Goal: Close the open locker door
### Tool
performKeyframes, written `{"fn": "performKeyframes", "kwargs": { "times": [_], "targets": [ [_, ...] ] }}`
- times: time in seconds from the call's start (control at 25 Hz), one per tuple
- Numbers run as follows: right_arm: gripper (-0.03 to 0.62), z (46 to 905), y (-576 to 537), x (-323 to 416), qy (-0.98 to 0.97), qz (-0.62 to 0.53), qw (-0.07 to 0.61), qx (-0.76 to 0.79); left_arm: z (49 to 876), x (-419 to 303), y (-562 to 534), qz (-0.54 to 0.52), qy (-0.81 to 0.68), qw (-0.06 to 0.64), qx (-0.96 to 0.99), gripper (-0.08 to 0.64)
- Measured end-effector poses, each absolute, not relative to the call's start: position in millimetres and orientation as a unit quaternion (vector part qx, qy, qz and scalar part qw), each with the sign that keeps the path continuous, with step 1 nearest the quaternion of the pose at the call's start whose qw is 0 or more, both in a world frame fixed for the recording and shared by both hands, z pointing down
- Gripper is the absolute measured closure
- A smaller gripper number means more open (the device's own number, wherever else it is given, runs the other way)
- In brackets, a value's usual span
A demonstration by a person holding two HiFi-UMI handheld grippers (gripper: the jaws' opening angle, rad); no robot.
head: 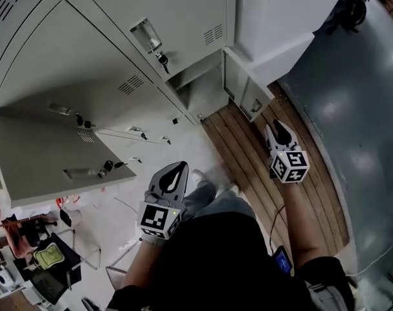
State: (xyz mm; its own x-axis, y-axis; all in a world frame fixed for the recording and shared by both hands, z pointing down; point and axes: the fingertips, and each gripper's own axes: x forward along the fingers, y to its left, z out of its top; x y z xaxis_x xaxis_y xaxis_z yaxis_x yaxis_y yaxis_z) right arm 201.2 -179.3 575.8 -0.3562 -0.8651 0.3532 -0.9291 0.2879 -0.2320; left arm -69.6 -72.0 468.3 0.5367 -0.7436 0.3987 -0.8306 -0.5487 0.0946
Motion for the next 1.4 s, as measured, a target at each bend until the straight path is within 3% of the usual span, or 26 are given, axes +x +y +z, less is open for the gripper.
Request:
{"fn": "performKeyframes", "kwargs": {
  "times": [0.44,0.96,1.4],
  "targets": [
    [0.425,614.4,-238.8,205.5,-0.787,0.191,0.122,0.574,505.5,-98.3,-75.3,0.178,-0.454,0.165,0.857,0.535],
    [0.419,619.6,-258.6,217.4,-0.758,0.192,0.124,0.611,518.8,-116.3,-77.9,0.178,-0.445,0.174,0.86,0.537],
    [0.419,618.8,-225.2,162.8,-0.781,0.192,0.13,0.58,516.7,-120.4,-80.8,0.173,-0.429,0.173,0.87,0.536]
  ]
}}
